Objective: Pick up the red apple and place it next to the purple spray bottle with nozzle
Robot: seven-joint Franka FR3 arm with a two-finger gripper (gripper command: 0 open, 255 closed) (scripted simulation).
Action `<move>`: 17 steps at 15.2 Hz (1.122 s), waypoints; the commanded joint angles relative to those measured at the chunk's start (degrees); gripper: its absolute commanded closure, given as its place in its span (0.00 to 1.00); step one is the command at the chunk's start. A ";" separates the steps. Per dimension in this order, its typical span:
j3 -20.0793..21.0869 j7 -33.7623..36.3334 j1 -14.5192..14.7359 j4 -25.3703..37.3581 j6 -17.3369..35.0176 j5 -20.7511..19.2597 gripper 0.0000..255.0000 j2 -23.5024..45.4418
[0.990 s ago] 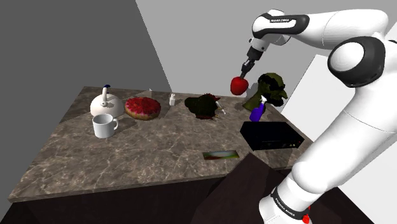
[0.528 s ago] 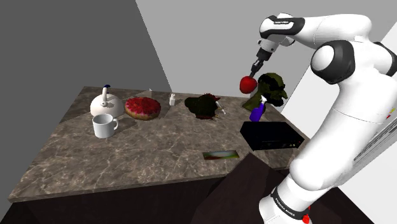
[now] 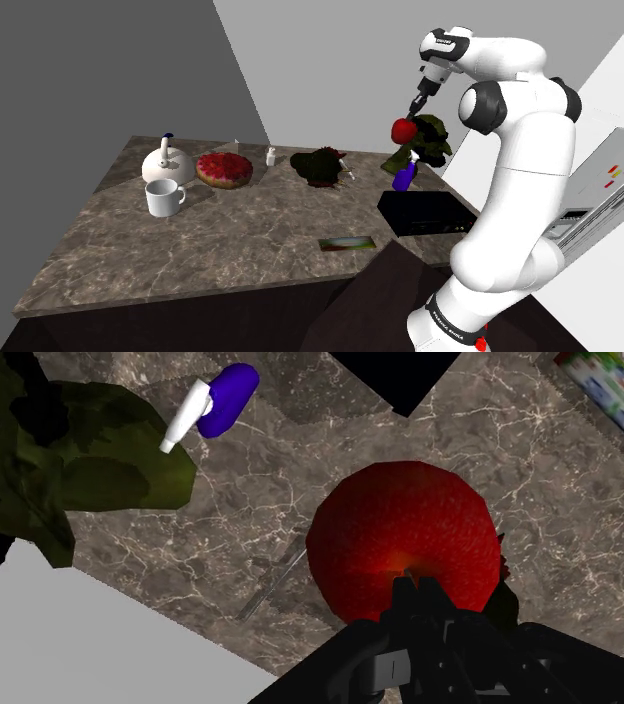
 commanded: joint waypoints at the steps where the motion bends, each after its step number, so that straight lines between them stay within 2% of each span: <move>1: -0.05 -1.16 -1.39 2.09 -0.51 0.83 1.00 1.86; 17: 0.26 -3.12 0.49 -11.72 12.14 1.01 1.00 0.93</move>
